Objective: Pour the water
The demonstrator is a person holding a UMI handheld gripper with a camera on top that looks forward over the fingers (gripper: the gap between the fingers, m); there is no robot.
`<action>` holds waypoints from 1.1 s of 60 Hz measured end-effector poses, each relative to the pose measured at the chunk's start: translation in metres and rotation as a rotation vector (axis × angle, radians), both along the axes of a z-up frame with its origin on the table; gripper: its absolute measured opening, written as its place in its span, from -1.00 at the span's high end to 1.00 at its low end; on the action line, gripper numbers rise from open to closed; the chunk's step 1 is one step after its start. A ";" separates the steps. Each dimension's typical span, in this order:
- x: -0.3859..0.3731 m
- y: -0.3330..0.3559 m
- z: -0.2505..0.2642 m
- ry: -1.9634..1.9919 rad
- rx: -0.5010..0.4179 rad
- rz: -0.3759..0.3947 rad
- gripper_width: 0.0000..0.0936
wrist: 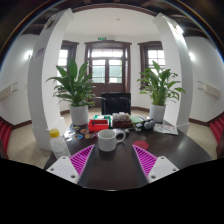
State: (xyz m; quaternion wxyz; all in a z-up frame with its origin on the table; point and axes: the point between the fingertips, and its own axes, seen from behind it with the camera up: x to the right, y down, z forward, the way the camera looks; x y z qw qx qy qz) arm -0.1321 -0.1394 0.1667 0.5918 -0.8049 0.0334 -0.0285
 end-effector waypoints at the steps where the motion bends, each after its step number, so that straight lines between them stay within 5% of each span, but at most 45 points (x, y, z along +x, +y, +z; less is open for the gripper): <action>1: -0.001 -0.001 -0.002 -0.001 -0.003 0.001 -0.56; 28: -0.190 0.018 -0.087 0.089 -0.004 0.220 -0.58; 56: -0.211 0.116 -0.087 0.066 0.047 0.201 -0.56; 59: -0.210 0.123 -0.091 0.057 0.050 0.199 -0.50; 61: -0.212 0.125 -0.090 0.061 0.058 0.200 -0.26; 66: -0.209 0.131 -0.088 0.039 0.073 0.202 -0.17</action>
